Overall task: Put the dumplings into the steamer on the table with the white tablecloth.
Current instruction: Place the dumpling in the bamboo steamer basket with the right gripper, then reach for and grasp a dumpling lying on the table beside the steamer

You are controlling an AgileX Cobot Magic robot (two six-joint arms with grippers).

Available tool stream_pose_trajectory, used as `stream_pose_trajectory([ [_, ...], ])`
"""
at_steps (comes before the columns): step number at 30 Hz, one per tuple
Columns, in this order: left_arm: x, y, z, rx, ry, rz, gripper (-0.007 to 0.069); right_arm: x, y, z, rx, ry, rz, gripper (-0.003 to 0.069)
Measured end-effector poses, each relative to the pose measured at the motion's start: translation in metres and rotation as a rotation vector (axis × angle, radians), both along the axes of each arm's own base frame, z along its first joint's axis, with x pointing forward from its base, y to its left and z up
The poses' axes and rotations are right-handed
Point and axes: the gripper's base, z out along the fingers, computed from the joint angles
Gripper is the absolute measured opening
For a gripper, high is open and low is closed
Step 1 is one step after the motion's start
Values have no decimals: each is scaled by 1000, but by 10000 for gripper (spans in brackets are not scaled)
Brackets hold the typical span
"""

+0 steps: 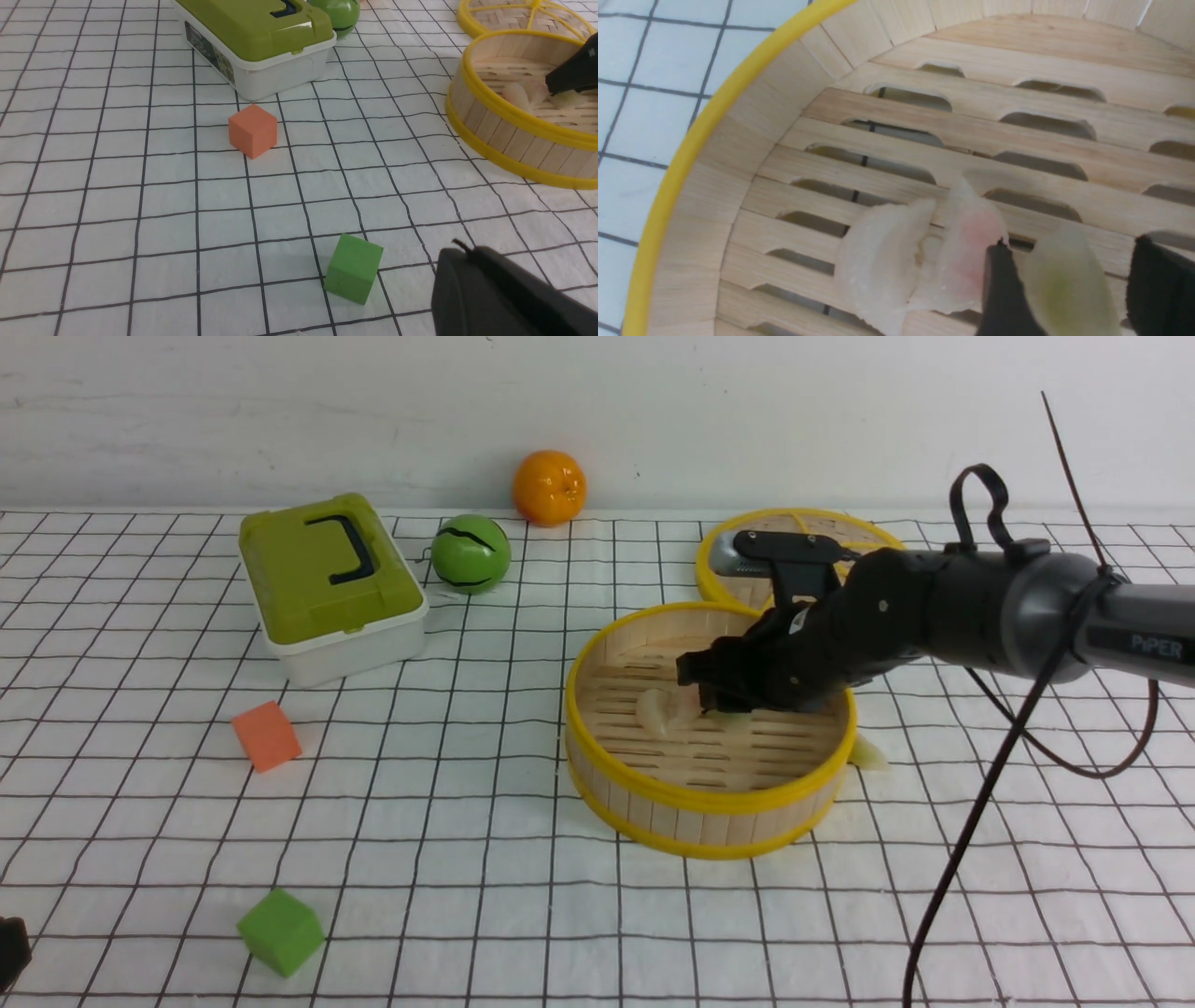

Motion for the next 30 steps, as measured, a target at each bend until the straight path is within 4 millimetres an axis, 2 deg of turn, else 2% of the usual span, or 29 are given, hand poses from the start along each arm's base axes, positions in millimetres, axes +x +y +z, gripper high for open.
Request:
stream_pose_trajectory([
  [2, 0, 0, 0, 1, -1, 0, -13, -1, 1, 0, -1, 5, 4, 445],
  [4, 0, 0, 0, 2, -1, 0, -13, -2, 0, 1, -3, 13, 6, 463],
  [6, 0, 0, 0, 2, -2, 0, -13, -7, -7, 12, -27, 46, 23, 483],
  [7, 0, 0, 0, 2, -2, 0, -13, -12, -15, 27, -67, 48, 52, 484],
  [8, 0, 0, 0, 2, -2, 0, -13, -12, -16, 30, -67, 39, 53, 484],
  [9, 0, 0, 0, 2, -2, 0, -13, -17, -25, 44, -110, 26, 82, 484],
  [11, 0, 0, 0, 2, -2, 0, -12, -29, -55, 85, -257, -24, 152, 479],
  [13, 0, 0, 0, 2, -2, 0, -12, -34, -75, 101, -322, -35, 166, 477],
  [14, 0, 0, 0, 2, -2, 0, -12, -36, -78, 103, -336, -34, 175, 477],
  [15, 0, 0, 0, 2, -2, 0, -12, -38, -92, 106, -370, -14, 184, 477],
  [17, 0, 0, 0, 2, -2, 0, -12, -37, -107, 99, -394, 41, 212, 475],
  [19, 0, 0, 0, 2, -2, 0, -12, -32, -113, 81, -381, 96, 267, 468],
  [24, 0, 0, 0, 2, -2, 0, -12, -20, -105, 40, -352, 145, 418, 444],
  [30, 0, 0, 0, 3, -1, 0, -12, -7, -102, 12, -355, 121, 456, 395],
])
